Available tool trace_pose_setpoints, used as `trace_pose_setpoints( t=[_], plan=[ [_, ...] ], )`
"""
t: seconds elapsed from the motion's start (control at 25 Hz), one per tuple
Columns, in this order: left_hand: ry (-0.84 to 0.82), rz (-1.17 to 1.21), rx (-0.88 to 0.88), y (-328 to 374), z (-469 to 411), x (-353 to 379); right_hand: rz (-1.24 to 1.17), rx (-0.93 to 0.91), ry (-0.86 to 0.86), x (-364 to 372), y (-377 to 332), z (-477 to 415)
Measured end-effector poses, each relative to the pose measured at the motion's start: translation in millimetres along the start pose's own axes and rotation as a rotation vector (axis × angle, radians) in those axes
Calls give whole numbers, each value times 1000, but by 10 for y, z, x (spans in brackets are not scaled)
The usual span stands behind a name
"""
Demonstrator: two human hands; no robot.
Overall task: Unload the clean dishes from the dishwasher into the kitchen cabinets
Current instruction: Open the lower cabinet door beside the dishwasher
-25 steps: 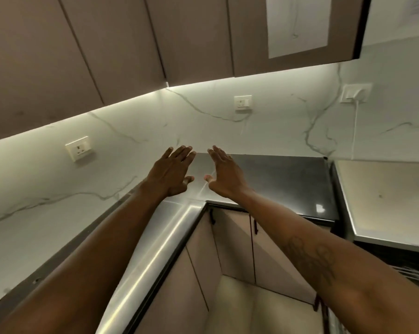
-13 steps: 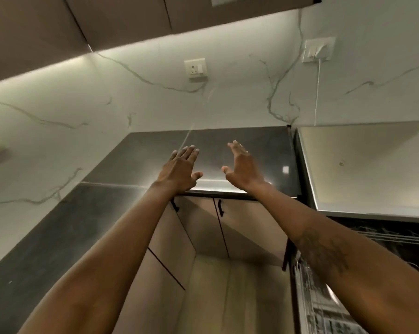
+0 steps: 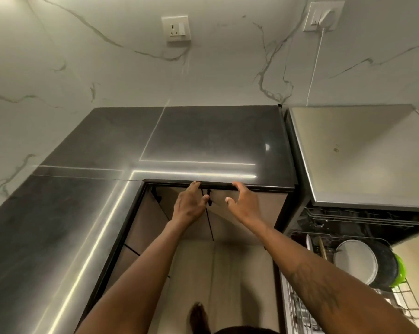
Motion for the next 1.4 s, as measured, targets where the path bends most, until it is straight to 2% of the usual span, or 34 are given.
trace_pose_setpoints(
  t=[0.2,0.44,0.6,0.84,0.92,1.12,1.4],
  plan=[
    [-166,182,-61,-453,-303,267,-90,161,-107,704,218,-207],
    [-262,278,-175,-875,-850,710,-158,343,-81,1277,404,-633],
    [-290,394,-242,-925,-1129,954,-141,411,-63,1527,551,-968],
    [-279,500,-383,-1077,-1218,1085,-396,545,-78,1824,642,-1262],
    [-278,489,-392,-1163,-1191,1102,-409,556,-98,1855,656,-1234],
    [-270,457,-364,-1177,-1090,1029,-193,519,-232,1787,686,-1103],
    [-259,333,-85,-882,-969,923,-164,500,-223,1805,713,-645]
  ],
)
Point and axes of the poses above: each hand's wrist, its own z-axis away from the middle knuckle, its own x-axis out of the palm, y = z × x, the point moved 7 cm from there along -z, towards the middle knuckle, and after that the axes turned 6 degrees about -y, right-handed, at the moved point
